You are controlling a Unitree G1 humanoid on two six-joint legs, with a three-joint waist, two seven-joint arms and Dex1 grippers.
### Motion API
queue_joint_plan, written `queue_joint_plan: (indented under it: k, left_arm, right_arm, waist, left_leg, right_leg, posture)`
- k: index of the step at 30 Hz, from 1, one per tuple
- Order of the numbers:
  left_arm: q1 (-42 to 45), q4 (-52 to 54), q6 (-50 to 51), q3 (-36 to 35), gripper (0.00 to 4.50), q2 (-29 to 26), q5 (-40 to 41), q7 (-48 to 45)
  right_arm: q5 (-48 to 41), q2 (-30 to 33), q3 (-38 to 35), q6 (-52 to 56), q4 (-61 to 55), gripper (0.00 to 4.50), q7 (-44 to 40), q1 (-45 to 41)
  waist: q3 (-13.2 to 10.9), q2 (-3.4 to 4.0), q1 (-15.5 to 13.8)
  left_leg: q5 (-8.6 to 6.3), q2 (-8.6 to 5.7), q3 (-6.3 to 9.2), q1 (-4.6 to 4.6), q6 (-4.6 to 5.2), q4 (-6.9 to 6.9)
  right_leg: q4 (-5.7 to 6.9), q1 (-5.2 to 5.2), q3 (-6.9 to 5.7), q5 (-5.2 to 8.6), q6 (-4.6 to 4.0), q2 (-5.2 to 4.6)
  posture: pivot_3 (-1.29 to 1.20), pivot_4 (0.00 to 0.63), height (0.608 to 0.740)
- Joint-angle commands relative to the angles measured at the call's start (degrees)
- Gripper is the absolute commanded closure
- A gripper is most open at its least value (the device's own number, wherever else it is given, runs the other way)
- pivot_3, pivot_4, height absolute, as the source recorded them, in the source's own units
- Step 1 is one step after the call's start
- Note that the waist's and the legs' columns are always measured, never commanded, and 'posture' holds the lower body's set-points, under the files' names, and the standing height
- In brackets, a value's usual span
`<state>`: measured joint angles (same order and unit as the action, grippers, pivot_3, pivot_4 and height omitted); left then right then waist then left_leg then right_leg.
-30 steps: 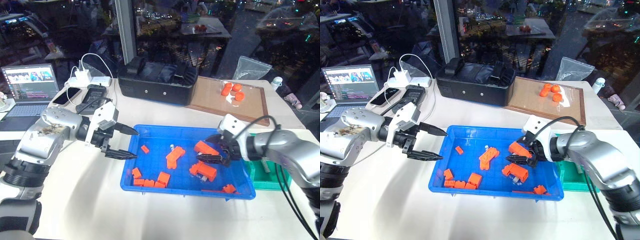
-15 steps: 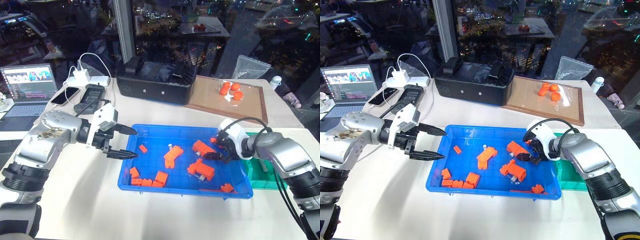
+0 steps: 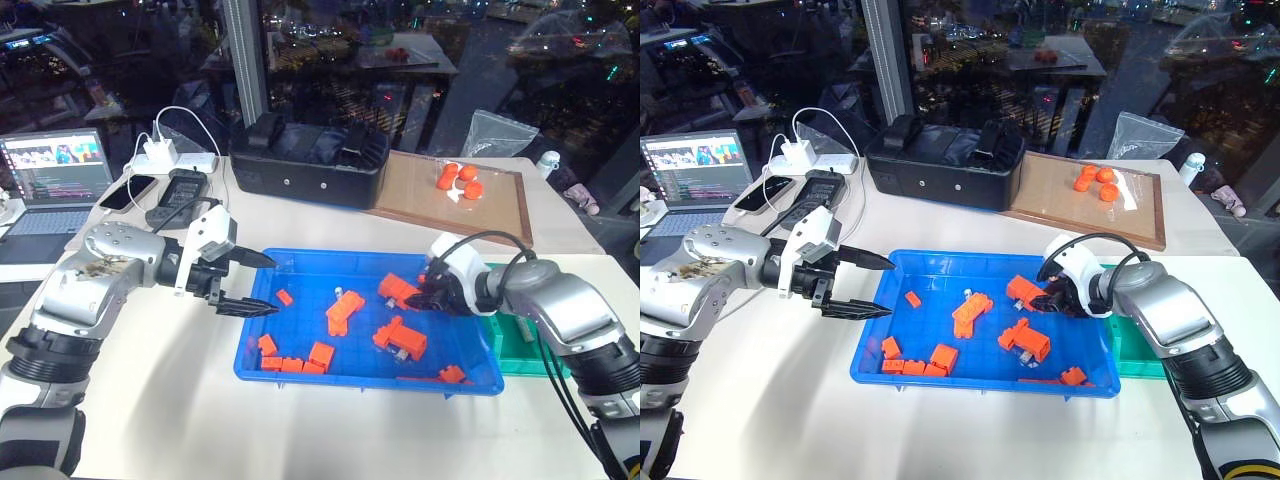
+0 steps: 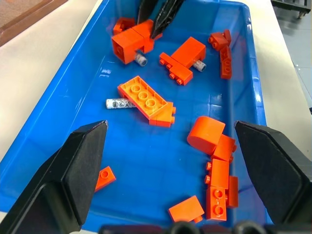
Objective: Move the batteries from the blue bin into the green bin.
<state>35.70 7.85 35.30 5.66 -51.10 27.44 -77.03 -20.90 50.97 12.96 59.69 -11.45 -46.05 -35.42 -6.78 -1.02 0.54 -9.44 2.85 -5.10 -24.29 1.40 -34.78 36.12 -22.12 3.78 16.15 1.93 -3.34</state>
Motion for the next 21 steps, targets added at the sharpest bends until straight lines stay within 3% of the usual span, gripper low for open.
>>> queue_joint_plan:
  k: [1,9,21]
  left_arm:
    - [1.36,0.29,-0.71,-1.40,0.00,-0.07,0.48,-0.03]
    - [1.97,-0.31,-0.96,-0.94,0.00,0.44,0.02,-0.15]
    - [3.50,-1.71,-1.28,0.00,0.00,0.98,-0.76,-0.85]
  right_arm:
    - [-0.52,3.19,-4.19,0.29,-2.28,3.06,-1.70,-1.97]
    - [-7.14,18.29,-9.02,-2.42,-11.10,3.06,-17.27,7.86]
    - [-8.61,24.95,-9.77,-11.52,-16.42,3.06,-28.85,17.87]
  waist:
    - [0.00,0.00,-0.02]
    - [0.01,0.02,-0.36]
    - [0.02,0.04,0.13]
  left_leg:
    - [0.00,0.00,-0.01,0.00,0.00,0.00]
    - [0.00,0.01,-0.02,0.02,0.00,0.02]
    - [0.00,0.03,0.00,0.09,0.00,-0.04]
  right_leg:
    - [-0.01,0.00,0.00,0.00,0.00,-0.01]
    - [-0.02,0.01,0.00,0.01,-0.01,-0.01]
    - [0.01,0.03,0.03,0.01,0.00,0.00]
  posture:
    - [0.00,0.150,0.740]
    - [0.00,0.150,0.740]
    - [0.00,0.150,0.740]
